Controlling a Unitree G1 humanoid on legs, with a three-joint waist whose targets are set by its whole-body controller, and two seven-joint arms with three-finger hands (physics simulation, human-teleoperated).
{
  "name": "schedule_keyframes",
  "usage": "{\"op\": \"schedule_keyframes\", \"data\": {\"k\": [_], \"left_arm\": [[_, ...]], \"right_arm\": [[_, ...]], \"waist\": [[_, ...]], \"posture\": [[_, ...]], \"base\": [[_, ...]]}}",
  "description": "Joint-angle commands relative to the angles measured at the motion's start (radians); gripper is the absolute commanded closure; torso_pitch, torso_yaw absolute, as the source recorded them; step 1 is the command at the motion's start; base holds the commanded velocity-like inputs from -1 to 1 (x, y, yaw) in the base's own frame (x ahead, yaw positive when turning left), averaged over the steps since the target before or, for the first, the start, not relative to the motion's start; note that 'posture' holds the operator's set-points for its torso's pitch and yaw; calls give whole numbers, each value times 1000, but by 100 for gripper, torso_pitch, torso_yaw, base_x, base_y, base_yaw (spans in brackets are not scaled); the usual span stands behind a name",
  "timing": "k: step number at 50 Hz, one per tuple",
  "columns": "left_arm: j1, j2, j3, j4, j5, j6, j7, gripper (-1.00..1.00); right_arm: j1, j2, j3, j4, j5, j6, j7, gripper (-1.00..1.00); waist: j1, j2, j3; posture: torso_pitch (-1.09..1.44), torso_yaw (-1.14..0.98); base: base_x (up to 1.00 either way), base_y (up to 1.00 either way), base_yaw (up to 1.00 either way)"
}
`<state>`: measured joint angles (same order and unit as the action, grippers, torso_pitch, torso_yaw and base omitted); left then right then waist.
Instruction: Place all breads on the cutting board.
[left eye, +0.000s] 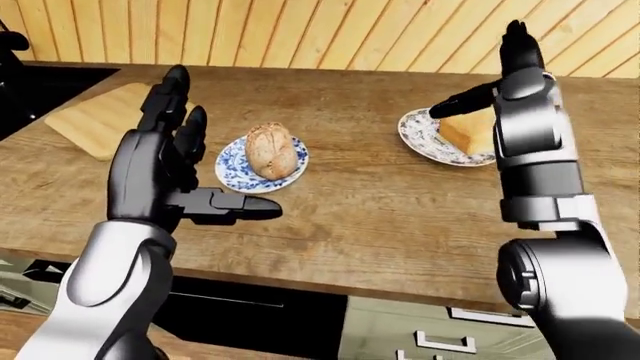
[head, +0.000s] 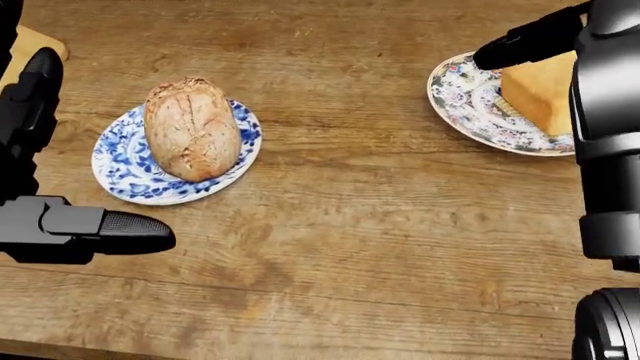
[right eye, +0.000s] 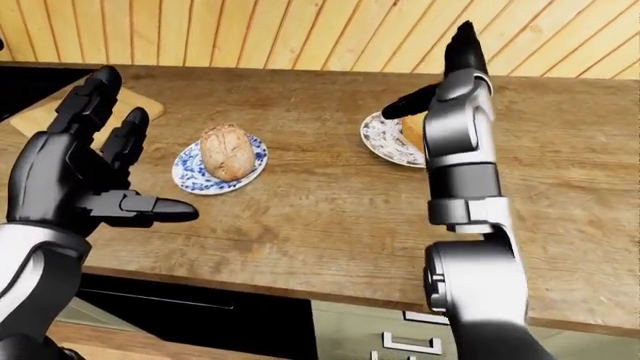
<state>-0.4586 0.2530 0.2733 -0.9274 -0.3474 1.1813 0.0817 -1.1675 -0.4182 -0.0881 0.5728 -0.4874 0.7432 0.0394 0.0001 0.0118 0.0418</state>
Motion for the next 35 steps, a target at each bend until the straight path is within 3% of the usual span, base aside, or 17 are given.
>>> {"op": "schedule_keyframes", "data": {"k": [1,9,15,35], "left_arm": [[-26,7,4,-23,3,-26,5,-100],[-21,3,-1,-13,8,-41,10,-100],[-24,8,6,1,12,-48,5,-100],[-27,22,25,4,-9,-48,20,-100]], "right_arm": [[-65,-14,2,28,-44,-45,11,-100],[-206,-17,15,282,-114,-95,28,-100],[-255,-18,19,401,-142,-101,30,-100],[-254,-30,32,519,-210,-100,13,-100]], "waist": [[-1,-2,-27],[0,-2,-29],[0,0,-29],[2,0,-27]], "posture": [[0,0],[0,0],[0,0],[0,0]], "base": [[0,0,0],[0,0,0],[0,0,0],[0,0,0]]}}
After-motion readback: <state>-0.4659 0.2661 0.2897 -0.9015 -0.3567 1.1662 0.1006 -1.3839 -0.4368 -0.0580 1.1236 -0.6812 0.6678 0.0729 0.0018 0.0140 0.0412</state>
